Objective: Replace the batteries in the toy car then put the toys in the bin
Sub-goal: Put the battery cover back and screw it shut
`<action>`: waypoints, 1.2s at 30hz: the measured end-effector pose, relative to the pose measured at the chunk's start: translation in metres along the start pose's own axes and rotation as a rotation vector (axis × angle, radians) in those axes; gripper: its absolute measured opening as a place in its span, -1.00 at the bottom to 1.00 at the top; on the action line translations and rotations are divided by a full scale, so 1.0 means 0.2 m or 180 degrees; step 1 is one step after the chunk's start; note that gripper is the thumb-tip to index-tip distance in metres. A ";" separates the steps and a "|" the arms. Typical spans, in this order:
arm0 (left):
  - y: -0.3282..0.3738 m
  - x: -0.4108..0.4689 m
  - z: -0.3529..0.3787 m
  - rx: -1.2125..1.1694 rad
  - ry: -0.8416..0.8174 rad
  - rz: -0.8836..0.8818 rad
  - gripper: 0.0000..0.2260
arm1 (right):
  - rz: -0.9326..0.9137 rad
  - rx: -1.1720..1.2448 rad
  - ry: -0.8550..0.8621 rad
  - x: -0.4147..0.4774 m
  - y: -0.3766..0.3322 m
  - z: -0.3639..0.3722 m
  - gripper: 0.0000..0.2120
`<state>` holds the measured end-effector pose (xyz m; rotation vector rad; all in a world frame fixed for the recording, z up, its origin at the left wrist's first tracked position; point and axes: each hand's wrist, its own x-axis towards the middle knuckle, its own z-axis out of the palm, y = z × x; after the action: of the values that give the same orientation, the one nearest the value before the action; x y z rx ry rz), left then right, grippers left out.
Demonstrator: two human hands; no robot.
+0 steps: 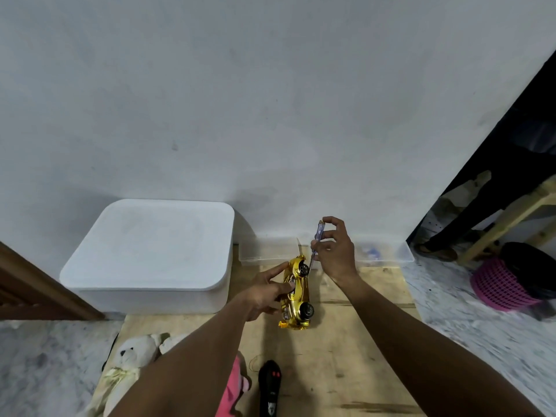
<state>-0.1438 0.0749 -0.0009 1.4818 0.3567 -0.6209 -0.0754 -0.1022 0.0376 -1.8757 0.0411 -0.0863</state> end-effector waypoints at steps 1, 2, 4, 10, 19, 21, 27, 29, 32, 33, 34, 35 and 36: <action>-0.01 0.00 0.00 0.0011 0.0121 0.0001 -0.44 | -0.0071 -0.0096 -0.0001 0.00 0.01 -0.01 -0.47; -0.02 0.00 0.00 0.0038 0.0246 -0.0006 -0.43 | -0.0120 -0.0162 0.0000 0.00 0.01 -0.02 -0.47; -0.05 0.01 0.02 0.0214 0.0509 -0.0044 -0.40 | -0.0141 -0.0204 -0.0010 0.01 0.02 -0.04 -0.47; -0.18 0.07 0.08 0.1517 0.1202 -0.0120 -0.34 | -0.0189 -0.0285 -0.0098 0.02 0.02 -0.10 -0.36; -0.31 0.11 0.13 0.2216 0.1360 -0.0431 -0.29 | -0.0170 -0.0475 -0.0423 -0.01 0.15 -0.13 -0.45; -0.30 0.10 0.14 0.2295 0.1322 -0.0475 -0.27 | -0.0114 -0.0510 -0.0453 -0.02 0.17 -0.14 -0.45; -0.25 0.08 0.05 0.2401 0.1190 -0.0389 -0.20 | -0.0106 -0.0651 -0.0436 -0.03 0.13 -0.14 -0.43; -0.24 0.11 0.00 0.2273 0.1078 -0.0274 -0.20 | -0.0023 -0.0797 -0.0466 -0.04 0.08 -0.12 -0.48; -0.14 0.11 -0.07 0.2402 0.1265 0.0017 -0.37 | 0.0058 -0.0993 -0.0580 -0.07 -0.01 -0.09 -0.61; -0.06 0.04 -0.07 0.2564 0.1392 0.0182 -0.38 | 0.0060 -0.1068 -0.0616 -0.07 -0.03 -0.08 -0.66; 0.01 -0.01 -0.08 0.2700 0.1432 0.0342 -0.39 | 0.0048 -0.1150 -0.0640 -0.08 -0.05 -0.06 -0.72; 0.06 -0.05 -0.09 0.2805 0.1405 0.0387 -0.41 | 0.0001 -0.1301 -0.0646 -0.09 -0.06 -0.05 -0.78; 0.09 -0.06 -0.10 0.2903 0.1360 0.0460 -0.44 | -0.0081 -0.1510 -0.0659 -0.09 -0.07 -0.03 -0.83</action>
<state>-0.1400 0.0955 0.0193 2.5071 0.2970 -0.3434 -0.0942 -0.1030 0.0528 -2.3499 -0.1142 0.1106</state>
